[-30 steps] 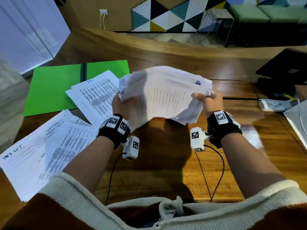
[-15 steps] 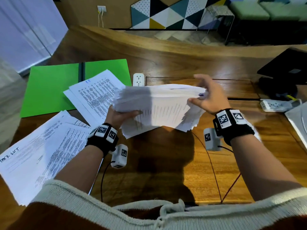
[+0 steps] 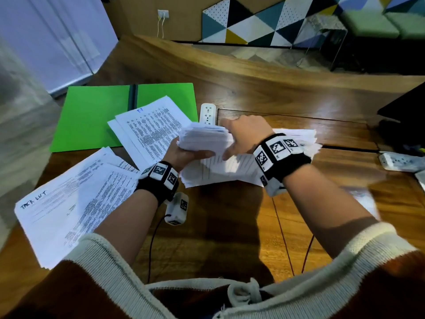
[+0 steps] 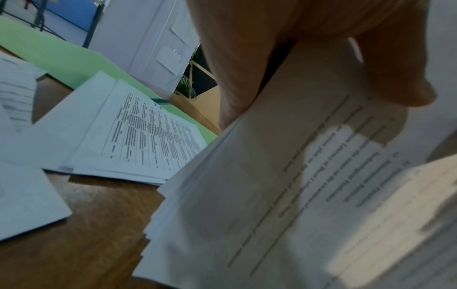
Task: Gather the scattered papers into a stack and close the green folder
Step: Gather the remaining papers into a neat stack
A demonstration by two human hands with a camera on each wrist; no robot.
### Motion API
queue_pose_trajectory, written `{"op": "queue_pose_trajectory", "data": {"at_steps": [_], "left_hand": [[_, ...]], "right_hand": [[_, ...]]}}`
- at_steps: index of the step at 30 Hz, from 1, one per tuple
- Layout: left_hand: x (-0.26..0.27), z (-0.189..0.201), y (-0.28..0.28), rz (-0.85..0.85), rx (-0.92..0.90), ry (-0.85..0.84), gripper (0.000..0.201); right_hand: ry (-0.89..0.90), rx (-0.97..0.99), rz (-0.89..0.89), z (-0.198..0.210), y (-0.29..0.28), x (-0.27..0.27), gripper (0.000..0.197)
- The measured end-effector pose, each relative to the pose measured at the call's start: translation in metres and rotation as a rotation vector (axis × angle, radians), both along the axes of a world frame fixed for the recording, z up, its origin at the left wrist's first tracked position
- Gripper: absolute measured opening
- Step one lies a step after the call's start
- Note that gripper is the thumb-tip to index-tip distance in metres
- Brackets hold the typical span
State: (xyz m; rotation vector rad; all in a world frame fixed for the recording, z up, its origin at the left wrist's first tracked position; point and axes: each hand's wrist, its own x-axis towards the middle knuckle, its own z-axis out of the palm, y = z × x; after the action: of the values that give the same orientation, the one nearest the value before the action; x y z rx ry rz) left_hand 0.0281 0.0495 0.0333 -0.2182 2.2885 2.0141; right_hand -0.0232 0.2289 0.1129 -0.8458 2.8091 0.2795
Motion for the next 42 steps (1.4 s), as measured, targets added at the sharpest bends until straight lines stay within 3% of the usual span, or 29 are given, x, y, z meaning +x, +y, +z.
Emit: {"op": "queue_pose_trajectory", "data": {"at_steps": [8, 12, 15, 23, 26, 29, 30, 33, 35, 37, 42], "left_hand": [[-0.005, -0.005, -0.001, -0.021, -0.07, -0.034, 0.065], [-0.008, -0.01, 0.002, -0.011, -0.064, -0.055, 0.037], [-0.009, -0.009, 0.007, 0.027, -0.025, -0.083, 0.033], [-0.012, -0.022, 0.006, 0.166, 0.053, -0.167, 0.038], [-0.01, -0.027, -0.001, 0.237, 0.065, -0.183, 0.077], [-0.01, -0.031, -0.005, 0.298, 0.156, -0.303, 0.109], [-0.009, -0.024, -0.001, 0.259, 0.212, -0.345, 0.107], [-0.017, 0.011, 0.015, 0.147, 0.186, -0.271, 0.038], [-0.025, 0.034, 0.024, 0.204, 0.175, -0.165, 0.032], [-0.035, 0.041, 0.027, 0.287, 0.203, -0.042, 0.051], [-0.028, 0.044, 0.048, 0.269, 0.099, 0.164, 0.039]], "right_hand": [[-0.085, -0.004, -0.006, 0.013, 0.021, -0.014, 0.081], [-0.051, 0.02, -0.047, 0.005, 0.036, -0.011, 0.079], [-0.012, 0.023, -0.052, 0.001, 0.033, -0.008, 0.076], [-0.056, -0.088, -0.115, 0.012, 0.037, -0.007, 0.039], [-0.084, -0.325, -0.262, 0.021, 0.058, -0.011, 0.031], [-0.2, -0.802, -0.437, 0.019, 0.085, -0.017, 0.031], [-0.261, -0.995, -0.492, 0.016, 0.09, -0.015, 0.026], [-0.396, -1.441, -0.589, 0.0, 0.094, 0.001, 0.024], [-0.392, -1.549, -0.631, -0.012, 0.094, 0.01, 0.024], [-0.354, -1.637, -0.68, -0.02, 0.096, 0.018, 0.024], [-0.344, -1.767, -0.752, -0.033, 0.105, 0.032, 0.03]]}}
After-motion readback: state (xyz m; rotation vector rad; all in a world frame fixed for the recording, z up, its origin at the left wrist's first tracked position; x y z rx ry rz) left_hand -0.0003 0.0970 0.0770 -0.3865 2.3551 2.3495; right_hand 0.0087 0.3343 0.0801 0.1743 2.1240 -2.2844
